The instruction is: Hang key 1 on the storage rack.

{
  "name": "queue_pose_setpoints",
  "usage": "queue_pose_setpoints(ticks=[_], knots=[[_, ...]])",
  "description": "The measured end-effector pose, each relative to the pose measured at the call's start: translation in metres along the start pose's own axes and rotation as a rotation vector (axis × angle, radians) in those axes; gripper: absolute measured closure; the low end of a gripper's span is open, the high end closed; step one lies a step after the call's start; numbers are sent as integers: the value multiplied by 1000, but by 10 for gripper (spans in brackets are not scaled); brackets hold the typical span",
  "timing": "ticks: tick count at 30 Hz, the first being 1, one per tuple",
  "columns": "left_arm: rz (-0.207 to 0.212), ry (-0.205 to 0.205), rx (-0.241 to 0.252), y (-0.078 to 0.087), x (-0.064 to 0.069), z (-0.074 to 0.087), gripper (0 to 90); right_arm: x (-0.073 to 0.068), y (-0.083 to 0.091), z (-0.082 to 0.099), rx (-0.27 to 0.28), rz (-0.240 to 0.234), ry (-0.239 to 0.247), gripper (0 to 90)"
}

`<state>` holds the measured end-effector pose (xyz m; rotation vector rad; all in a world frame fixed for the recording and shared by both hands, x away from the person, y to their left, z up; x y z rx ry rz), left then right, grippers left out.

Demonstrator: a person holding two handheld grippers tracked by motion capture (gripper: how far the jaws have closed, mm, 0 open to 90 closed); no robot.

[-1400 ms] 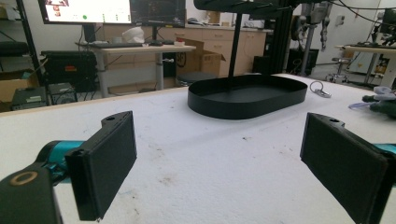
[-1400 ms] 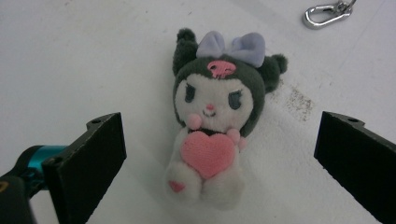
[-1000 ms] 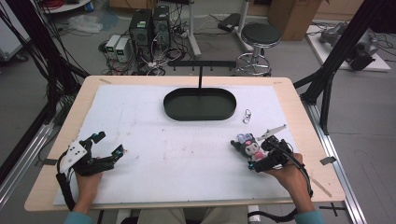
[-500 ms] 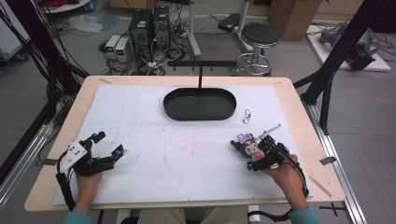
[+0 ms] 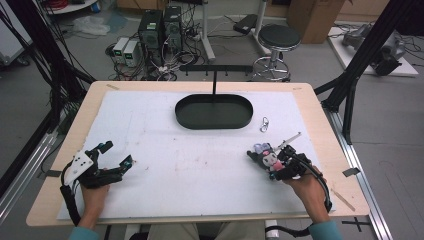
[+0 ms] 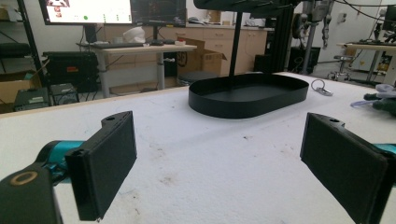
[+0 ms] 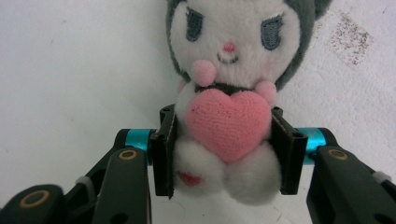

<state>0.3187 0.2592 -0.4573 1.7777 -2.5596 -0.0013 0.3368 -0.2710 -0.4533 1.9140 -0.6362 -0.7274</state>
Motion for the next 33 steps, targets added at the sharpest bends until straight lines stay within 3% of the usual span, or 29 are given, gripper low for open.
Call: queue_pose_setpoints(ticks=[13,14,20,29,33], knots=[[0,1,-2,0,0,0,110,-1,2,-1,20,-10,41,544],[0,1,-2,0,0,0,110,-3,4,-3,48,-36,46,545],[0,-3,-4,0,0,0,110,-10,12,-17,117,-43,106,546],[1,-5,-5,0,0,0,110,-17,21,-37,170,-58,142,546],[0,-1,-3,0,0,0,110,-19,25,-45,207,-97,153,545]])
Point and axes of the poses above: each handheld gripper's, and its own axes: y roughly backward along the jaws, z roughly out of its underside, x roughly to its right, the point moved 5 cm from there along -y, roughly forward along the jaws, and after that the axes turned 13 degrees about -z, right-handed, at the moved point
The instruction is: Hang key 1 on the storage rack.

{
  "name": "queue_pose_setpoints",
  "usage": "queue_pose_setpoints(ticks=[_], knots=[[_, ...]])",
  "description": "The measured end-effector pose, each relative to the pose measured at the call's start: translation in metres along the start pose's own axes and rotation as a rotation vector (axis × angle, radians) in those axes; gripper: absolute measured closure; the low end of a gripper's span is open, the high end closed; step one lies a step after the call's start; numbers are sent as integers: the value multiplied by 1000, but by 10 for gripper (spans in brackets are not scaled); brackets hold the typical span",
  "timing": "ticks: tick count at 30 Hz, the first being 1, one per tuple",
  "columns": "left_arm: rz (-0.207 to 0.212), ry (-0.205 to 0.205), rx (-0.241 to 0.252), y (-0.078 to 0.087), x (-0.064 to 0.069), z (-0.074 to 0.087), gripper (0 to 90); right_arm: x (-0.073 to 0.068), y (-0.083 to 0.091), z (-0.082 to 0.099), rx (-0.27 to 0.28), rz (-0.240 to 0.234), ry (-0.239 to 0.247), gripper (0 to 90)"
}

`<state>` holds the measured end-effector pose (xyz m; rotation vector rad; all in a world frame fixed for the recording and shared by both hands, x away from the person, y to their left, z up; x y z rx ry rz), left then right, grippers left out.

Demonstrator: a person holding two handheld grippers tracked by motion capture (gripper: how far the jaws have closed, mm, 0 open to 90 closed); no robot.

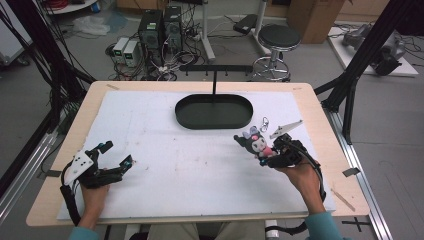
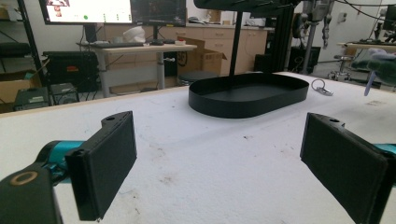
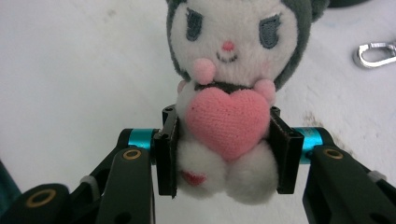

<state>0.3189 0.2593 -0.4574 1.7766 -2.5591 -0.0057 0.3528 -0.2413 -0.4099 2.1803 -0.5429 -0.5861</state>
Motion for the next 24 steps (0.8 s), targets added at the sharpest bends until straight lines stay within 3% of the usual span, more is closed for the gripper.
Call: queue_pose_setpoints(ticks=[6,9,24], knots=[[1,-4,-1,0,0,0,110,0,3,-15,62,-13,25,545],[0,-4,-2,0,0,0,110,-1,4,-27,123,-59,36,545],[0,-4,-2,0,0,0,110,-4,4,-68,198,-29,105,545]])
Point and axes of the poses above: each handheld gripper's, and its own axes: y roughly backward along the jaws, z roughly out of its underside, x roughly to its right, the point moved 5 cm from there along -y, roughly forward along the jaws, and after that the axes turned 13 degrees about -z, right-handed, at the moved point
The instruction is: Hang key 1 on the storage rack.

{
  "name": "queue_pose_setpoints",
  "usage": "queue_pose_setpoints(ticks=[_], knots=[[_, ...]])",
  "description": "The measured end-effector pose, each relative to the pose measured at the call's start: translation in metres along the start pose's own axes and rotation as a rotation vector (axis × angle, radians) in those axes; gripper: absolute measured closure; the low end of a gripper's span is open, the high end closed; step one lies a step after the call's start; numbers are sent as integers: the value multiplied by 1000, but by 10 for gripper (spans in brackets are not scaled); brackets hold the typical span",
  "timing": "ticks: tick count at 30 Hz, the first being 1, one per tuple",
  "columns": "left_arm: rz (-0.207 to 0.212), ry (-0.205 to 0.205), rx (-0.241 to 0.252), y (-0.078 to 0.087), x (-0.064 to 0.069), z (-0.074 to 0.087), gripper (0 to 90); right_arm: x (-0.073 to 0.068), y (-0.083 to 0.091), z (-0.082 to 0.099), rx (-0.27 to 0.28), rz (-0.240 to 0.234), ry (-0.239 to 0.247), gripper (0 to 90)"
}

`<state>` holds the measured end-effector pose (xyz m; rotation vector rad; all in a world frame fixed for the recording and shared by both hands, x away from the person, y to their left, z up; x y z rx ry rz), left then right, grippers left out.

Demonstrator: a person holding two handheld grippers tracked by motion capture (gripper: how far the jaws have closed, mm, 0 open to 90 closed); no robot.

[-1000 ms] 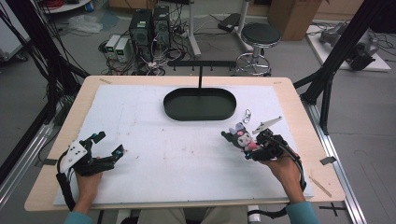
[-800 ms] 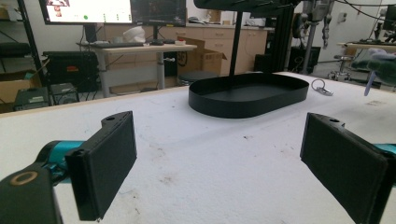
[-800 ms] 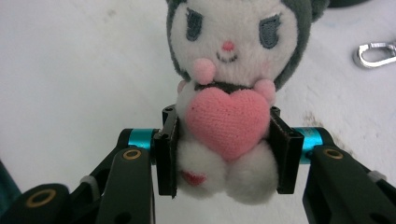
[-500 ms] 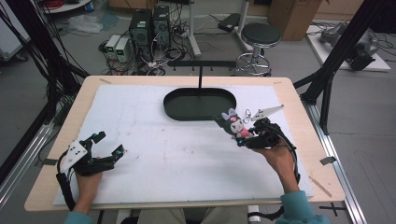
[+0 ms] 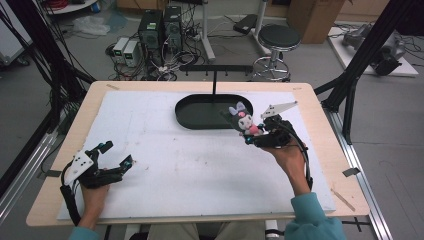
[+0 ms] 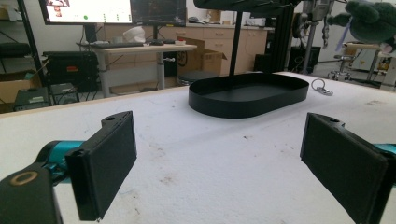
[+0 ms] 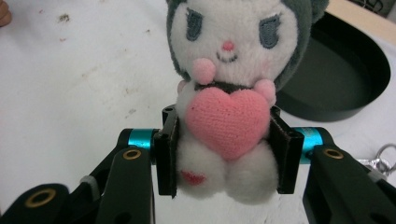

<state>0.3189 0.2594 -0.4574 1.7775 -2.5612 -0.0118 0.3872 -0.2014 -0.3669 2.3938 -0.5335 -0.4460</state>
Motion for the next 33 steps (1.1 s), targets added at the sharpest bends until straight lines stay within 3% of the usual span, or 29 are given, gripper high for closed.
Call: queue_pose_setpoints(ticks=[17,33], knots=[[1,-3,-2,0,0,0,110,17,-3,-45,55,38,-6,545],[0,-2,-1,0,0,0,110,38,-5,-69,112,50,-50,545]])
Point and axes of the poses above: each handheld gripper's, and its own axes: y roughly backward along the jaws, z roughly out of its underside, x roughly to its right, the point moved 5 cm from there along -y, roughly forward along the jaws, and after that the axes turned 13 degrees about -z, right-handed, at the moved point
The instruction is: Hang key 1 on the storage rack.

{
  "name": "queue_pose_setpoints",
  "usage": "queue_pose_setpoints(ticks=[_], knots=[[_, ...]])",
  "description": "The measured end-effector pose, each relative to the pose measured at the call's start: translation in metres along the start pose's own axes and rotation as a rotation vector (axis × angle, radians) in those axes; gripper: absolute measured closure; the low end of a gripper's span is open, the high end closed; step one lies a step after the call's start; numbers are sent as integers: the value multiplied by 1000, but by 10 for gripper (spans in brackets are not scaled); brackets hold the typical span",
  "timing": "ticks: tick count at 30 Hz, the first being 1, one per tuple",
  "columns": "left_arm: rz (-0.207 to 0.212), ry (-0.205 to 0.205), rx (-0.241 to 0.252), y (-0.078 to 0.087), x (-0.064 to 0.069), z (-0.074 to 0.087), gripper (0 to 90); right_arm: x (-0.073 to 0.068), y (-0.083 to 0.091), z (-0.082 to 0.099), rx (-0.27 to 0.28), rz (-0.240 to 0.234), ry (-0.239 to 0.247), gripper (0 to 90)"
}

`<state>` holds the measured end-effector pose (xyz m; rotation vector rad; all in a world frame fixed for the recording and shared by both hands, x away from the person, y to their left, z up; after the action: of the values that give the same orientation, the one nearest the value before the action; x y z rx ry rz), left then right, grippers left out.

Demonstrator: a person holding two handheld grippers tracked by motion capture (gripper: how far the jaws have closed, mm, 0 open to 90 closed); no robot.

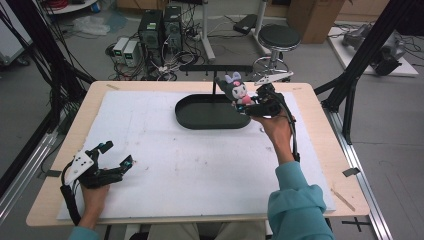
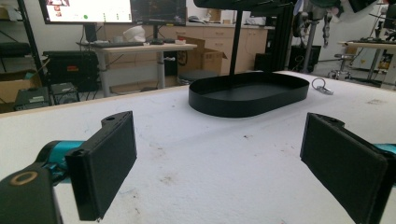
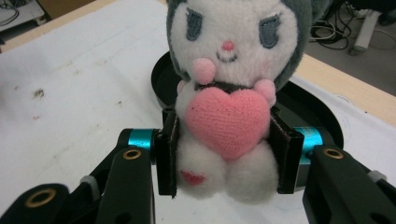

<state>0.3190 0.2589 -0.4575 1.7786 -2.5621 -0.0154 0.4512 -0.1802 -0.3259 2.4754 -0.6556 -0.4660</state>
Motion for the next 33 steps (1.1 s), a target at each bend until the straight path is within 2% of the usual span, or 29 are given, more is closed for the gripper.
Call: queue_pose_setpoints(ticks=[12,13,31,33], knots=[[1,2,-1,0,0,0,110,15,-7,-7,24,17,-36,545],[0,4,-2,0,0,0,110,18,-8,-10,33,24,-28,545],[-1,6,-3,0,0,0,109,29,-19,-26,36,35,-35,545],[-1,9,-1,-1,0,0,110,31,-19,-27,43,39,-48,545]])
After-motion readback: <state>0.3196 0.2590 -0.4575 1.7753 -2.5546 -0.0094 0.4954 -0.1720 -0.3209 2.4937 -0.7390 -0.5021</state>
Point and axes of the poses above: each handheld gripper's, and its own axes: y roughly backward along the jaws, z roughly out of its underside, x roughly to its right, the point moved 5 cm from there along -y, roughly forward along the jaws, and after that the axes turned 13 degrees about -z, right-handed, at the moved point
